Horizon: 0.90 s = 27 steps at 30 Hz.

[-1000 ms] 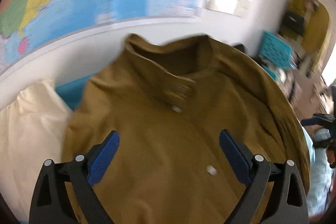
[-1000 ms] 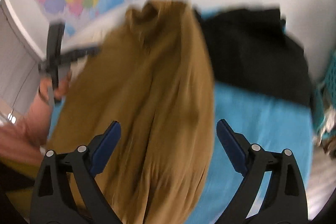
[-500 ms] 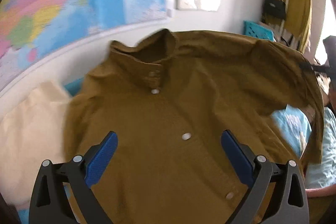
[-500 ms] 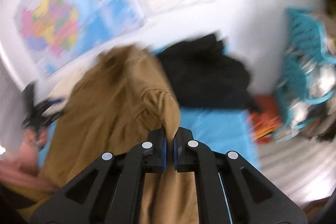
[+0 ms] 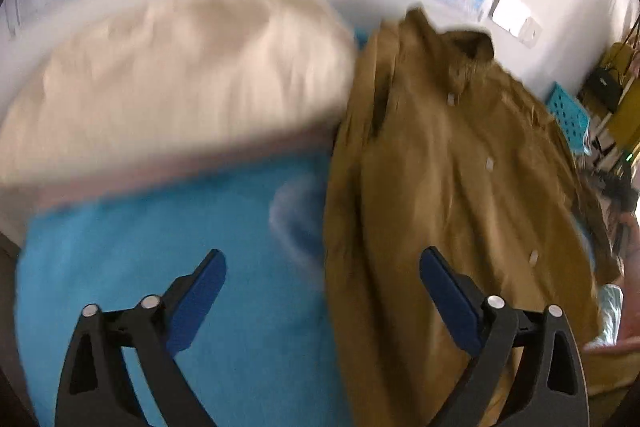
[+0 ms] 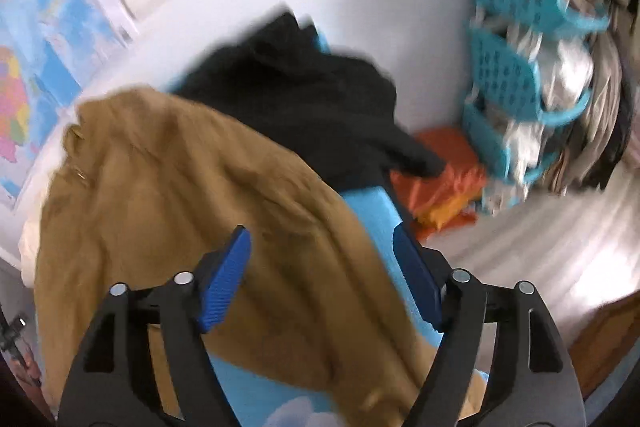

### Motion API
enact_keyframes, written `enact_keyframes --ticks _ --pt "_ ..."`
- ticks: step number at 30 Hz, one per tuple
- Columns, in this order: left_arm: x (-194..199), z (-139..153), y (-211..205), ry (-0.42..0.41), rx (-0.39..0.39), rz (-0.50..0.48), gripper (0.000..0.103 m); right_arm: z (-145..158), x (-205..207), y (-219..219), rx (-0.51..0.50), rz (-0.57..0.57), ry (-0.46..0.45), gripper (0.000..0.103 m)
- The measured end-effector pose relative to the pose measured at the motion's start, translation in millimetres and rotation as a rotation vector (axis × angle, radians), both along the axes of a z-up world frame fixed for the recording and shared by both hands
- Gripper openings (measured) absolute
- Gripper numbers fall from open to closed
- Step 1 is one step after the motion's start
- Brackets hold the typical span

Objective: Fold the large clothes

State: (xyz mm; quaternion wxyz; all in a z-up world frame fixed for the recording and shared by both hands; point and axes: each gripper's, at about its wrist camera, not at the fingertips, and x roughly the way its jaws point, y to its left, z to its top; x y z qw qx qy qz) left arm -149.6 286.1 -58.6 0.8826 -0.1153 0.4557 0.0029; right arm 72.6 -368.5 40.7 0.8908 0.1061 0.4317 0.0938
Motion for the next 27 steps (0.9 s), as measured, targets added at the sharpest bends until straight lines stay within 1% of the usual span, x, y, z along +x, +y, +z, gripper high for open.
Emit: enact_keyframes --ticks 1,2,3,4,6,7,8,9,10,11,12,14,15,16,17,18,19,20,21,22,23,25,27 --pt "-2 -7 -2 0.018 0.000 -0.012 0.086 15 -14 7 0.016 0.018 -0.053 0.079" --pt "-5 -15 -5 0.031 -0.012 -0.036 0.086 27 -27 16 0.054 0.071 -0.092 0.082" --pt "-6 -18 -7 0.034 -0.016 -0.047 0.086 33 -37 24 0.088 0.123 -0.112 0.091" --pt "-10 -23 -11 0.039 -0.015 -0.064 0.084 38 -54 44 0.127 0.233 -0.119 0.094" --pt "-15 -27 -19 0.035 -0.007 -0.089 0.083 36 -74 73 0.138 0.364 -0.098 0.094" --pt "-18 -29 -24 0.032 -0.004 -0.104 0.083 25 -87 94 0.151 0.458 -0.053 0.094" --pt "-20 -31 -30 0.026 0.010 -0.118 0.083 16 -94 107 0.148 0.501 -0.014 0.094" --pt "-22 -32 -35 0.021 0.027 -0.127 0.082 3 -101 119 0.137 0.528 0.025 0.094" --pt "-23 -33 -40 0.015 0.049 -0.132 0.079 -6 -106 127 0.136 0.541 0.052 0.094" --pt "-24 -33 -43 0.010 0.051 -0.131 0.076 -17 -110 133 0.131 0.549 0.086 0.094" --pt "-24 -33 -43 0.006 0.041 -0.128 0.075 -27 -111 136 0.124 0.545 0.113 0.094" --pt "-27 -32 -40 0.000 0.022 -0.122 0.070 -47 -114 137 0.153 0.515 0.169 0.094" --pt "-28 -32 -41 -0.004 0.016 -0.124 0.070 -50 -116 137 0.152 0.505 0.176 0.094" --pt "-30 -33 -40 -0.006 0.014 -0.122 0.070 -53 -121 137 0.157 0.487 0.174 0.092" --pt "-29 -33 -42 -0.006 0.009 -0.117 0.070 -53 -125 136 0.153 0.477 0.153 0.085" --pt "-29 -33 -41 -0.007 0.001 -0.112 0.070 -50 -128 138 0.130 0.475 0.138 0.060" --pt "-29 -32 -39 -0.009 -0.012 -0.110 0.071 -50 -130 140 0.072 0.468 0.116 0.029" --pt "-33 -32 -34 -0.011 -0.022 -0.109 0.072 -49 -129 141 0.060 0.471 0.107 0.012" --pt "-34 -32 -32 -0.014 -0.037 -0.105 0.073 -49 -129 139 0.073 0.472 0.108 0.004" --pt "-38 -32 -29 -0.014 -0.043 -0.103 0.075 -49 -128 135 0.056 0.453 0.105 0.003" --pt "-41 -31 -27 -0.014 -0.048 -0.099 0.077 -42 -129 130 0.059 0.450 0.082 0.003" --pt "-50 -29 -19 -0.020 -0.064 -0.084 0.077 -28 -133 117 0.059 0.407 0.030 0.002" --pt "-58 -26 -14 -0.027 -0.066 -0.072 0.077 -7 -133 90 0.068 0.305 -0.051 0.002"
